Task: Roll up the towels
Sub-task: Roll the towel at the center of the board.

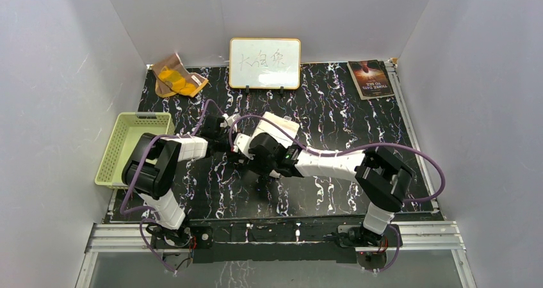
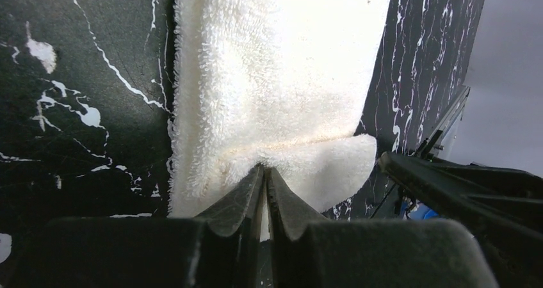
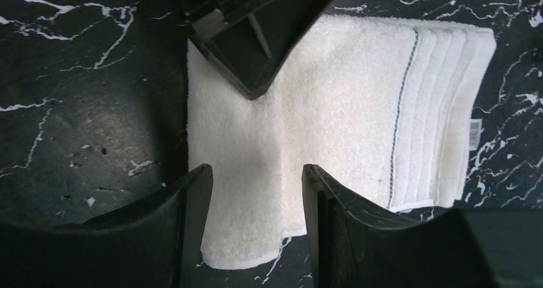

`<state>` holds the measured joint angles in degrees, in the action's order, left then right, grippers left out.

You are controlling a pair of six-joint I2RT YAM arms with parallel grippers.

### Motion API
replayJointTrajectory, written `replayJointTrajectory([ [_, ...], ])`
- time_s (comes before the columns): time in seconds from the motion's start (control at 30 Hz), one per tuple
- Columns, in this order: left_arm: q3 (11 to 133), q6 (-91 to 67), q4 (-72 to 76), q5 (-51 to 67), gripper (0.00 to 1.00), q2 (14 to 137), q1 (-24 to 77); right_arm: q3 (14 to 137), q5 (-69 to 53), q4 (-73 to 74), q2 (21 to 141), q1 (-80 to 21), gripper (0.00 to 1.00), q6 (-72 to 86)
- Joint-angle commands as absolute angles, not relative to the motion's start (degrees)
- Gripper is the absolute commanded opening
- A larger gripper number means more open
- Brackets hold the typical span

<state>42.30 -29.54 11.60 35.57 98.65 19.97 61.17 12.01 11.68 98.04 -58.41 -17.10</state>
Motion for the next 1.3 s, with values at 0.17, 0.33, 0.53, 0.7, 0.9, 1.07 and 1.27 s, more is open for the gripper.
replayJointTrajectory([
  [0.17, 41.00, -26.28, 2.41, 31.68, 0.09, 102.88, 20.57, 59.90, 3.50, 8.21, 97.22, -59.58, 0.50, -16.01],
  [0.33, 41.31, -25.71, 1.30, 31.38, 0.09, 102.86, 20.58, 57.93, 4.08, 7.16, 99.04, -59.59, 0.48, -16.15],
  [0.53, 41.39, -25.43, 0.64, 31.34, 0.09, 103.18, 20.59, 56.14, 5.44, 5.86, 100.28, -59.55, 0.41, -15.69],
  [0.7, 41.79, -24.81, -0.17, 31.33, 0.10, 103.18, 20.59, 55.41, 9.13, 5.37, 103.13, -59.44, 0.34, -14.80],
  [0.9, 42.45, -24.20, -1.08, 31.70, 0.10, 103.58, 20.61, 54.89, 13.57, 4.15, 106.16, -59.17, 0.29, -13.27],
  [1.07, 43.00, -23.91, -1.64, 32.60, 0.11, 103.67, 20.54, 55.87, 14.38, 5.71, 108.58, -58.99, 0.20, -12.30],
  [1.27, 46.45, -21.84, -6.95, 33.30, 0.14, 101.30, 18.53, 58.14, 8.92, 10.92, 108.64, -57.27, 0.00, -8.86],
])
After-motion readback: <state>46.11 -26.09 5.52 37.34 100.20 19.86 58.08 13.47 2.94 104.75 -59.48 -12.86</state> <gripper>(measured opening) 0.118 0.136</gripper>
